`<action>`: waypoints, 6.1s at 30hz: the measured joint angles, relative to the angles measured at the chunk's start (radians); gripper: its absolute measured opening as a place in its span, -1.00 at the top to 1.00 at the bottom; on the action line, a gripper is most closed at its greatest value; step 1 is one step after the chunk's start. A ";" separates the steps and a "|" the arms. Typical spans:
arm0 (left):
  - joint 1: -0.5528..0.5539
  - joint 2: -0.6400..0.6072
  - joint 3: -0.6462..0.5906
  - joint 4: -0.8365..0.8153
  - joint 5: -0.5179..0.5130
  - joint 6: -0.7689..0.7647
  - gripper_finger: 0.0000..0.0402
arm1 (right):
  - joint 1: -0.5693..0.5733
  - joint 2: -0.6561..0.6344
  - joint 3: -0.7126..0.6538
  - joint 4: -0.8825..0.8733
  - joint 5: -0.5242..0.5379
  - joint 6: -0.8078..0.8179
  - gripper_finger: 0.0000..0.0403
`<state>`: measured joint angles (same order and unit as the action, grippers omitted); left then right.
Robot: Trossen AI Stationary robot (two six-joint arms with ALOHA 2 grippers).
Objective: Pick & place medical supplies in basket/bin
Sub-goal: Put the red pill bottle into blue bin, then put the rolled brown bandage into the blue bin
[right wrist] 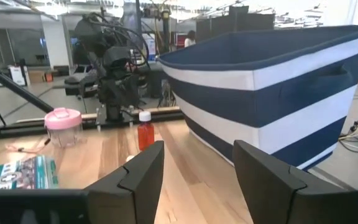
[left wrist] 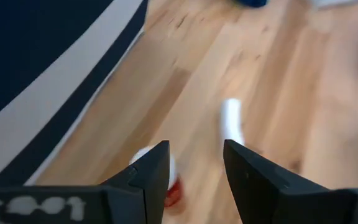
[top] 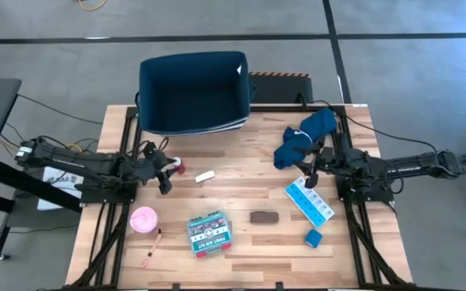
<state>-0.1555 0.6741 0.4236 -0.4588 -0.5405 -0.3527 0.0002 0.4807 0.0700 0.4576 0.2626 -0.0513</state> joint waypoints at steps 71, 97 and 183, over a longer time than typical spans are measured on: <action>0.349 0.636 0.000 0.622 0.333 0.370 0.38 | -0.009 0.017 0.002 0.000 0.000 -0.001 0.13; 0.432 0.637 0.000 0.538 0.400 0.314 0.03 | -0.009 0.017 0.002 -0.008 -0.003 -0.001 0.13; 0.829 1.194 0.940 -0.092 0.343 0.575 0.13 | -0.009 0.018 0.002 -0.066 0.000 0.071 0.13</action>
<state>0.6739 1.8679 1.3638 -0.5513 -0.1972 0.2228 -0.0090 0.4984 0.0719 0.3915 0.2626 0.0195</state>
